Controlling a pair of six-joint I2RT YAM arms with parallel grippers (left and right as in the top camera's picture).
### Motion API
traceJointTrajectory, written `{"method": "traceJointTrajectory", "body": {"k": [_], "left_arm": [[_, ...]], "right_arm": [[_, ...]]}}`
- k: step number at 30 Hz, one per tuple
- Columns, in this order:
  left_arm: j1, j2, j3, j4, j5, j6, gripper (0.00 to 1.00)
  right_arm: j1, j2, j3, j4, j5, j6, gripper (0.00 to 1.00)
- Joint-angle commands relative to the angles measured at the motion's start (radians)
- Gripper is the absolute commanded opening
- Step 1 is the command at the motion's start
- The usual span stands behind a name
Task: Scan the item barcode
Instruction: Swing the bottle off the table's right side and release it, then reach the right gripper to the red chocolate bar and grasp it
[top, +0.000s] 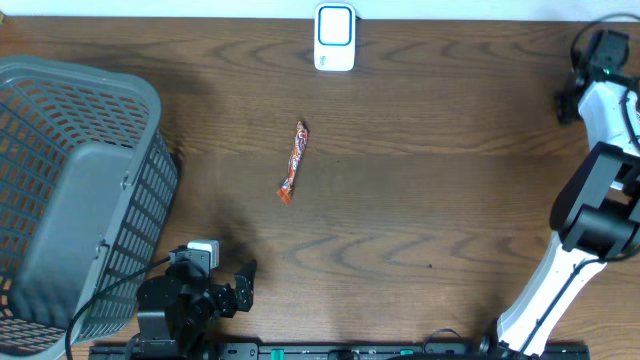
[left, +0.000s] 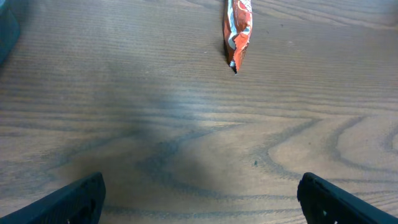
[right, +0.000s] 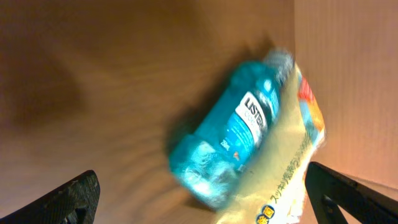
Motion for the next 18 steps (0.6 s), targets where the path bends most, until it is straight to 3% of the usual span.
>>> {"method": "traceJointTrajectory", "body": {"k": [1,2,3,4,8,10,13,16,18], "left_arm": [[0.003,-0.002,-0.012,-0.046,0.013,-0.008,0.98],[0.003,-0.002,-0.012,-0.046,0.013,-0.008,0.98],[0.003,-0.002,-0.012,-0.046,0.013,-0.008,0.98],[0.003,-0.002,-0.012,-0.046,0.013,-0.008,0.98],[0.003,-0.002,-0.012,-0.046,0.013,-0.008,0.98],[0.003,-0.002,-0.012,-0.046,0.013,-0.008,0.98],[0.003,-0.002,-0.012,-0.046,0.013,-0.008,0.98],[0.003,-0.002,-0.012,-0.046,0.013,-0.008,0.98],[0.003,-0.002,-0.012,-0.046,0.013,-0.008,0.98]], "right_arm": [[0.085,-0.193,0.014,-0.011,-0.289,0.201,0.99],[0.104,-0.225,0.014,-0.031,-0.378,0.266,0.99],[0.150,-0.289,0.014,-0.090,-0.635,0.422,0.99],[0.174,-0.316,0.014,-0.123,-0.774,0.486,0.99],[0.295,-0.352,0.014,-0.195,-1.226,0.579,0.99],[0.381,-0.336,0.011,-0.193,-1.355,0.638,0.99],[0.525,-0.299,0.011,-0.193,-1.323,0.663,0.99],[0.679,-0.241,0.011,-0.233,-1.071,0.725,0.99],[0.781,-0.197,0.011,-0.272,-0.822,0.851,0.99]]}}
